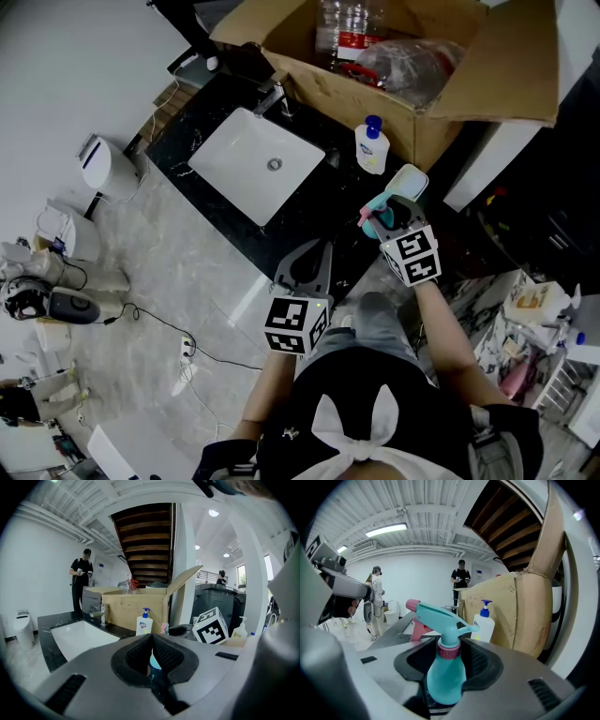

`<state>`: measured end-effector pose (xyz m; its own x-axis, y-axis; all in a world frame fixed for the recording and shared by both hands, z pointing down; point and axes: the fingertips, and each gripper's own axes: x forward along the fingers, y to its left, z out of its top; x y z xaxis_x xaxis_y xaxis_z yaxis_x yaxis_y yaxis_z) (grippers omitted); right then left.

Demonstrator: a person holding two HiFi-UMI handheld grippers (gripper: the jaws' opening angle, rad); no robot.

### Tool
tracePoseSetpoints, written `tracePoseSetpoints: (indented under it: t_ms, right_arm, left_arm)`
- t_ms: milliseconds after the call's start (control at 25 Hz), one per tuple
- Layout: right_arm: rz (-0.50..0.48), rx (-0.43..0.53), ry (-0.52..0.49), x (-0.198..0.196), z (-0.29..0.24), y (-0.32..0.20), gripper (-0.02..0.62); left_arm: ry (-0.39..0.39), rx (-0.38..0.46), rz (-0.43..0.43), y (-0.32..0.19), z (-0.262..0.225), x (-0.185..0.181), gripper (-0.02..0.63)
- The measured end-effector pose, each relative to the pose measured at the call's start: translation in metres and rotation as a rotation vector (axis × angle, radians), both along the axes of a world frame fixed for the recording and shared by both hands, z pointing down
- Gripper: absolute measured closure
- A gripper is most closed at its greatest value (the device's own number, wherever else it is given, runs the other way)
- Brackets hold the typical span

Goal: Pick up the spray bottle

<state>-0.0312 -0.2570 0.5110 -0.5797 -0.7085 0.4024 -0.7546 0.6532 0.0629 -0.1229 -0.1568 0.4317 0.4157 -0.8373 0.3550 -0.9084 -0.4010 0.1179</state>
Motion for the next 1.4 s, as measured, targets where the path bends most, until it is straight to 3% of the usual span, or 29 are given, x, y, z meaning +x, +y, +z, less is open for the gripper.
tracePoseSetpoints:
  t_ms: [1400]
  right_arm:
    - [-0.051, 0.108, -0.074, -0.007, -0.063, 0.025, 0.442]
  left_arm:
    - [0.005, 0.026, -0.02, 0.005, -0.007, 0.0, 0.575]
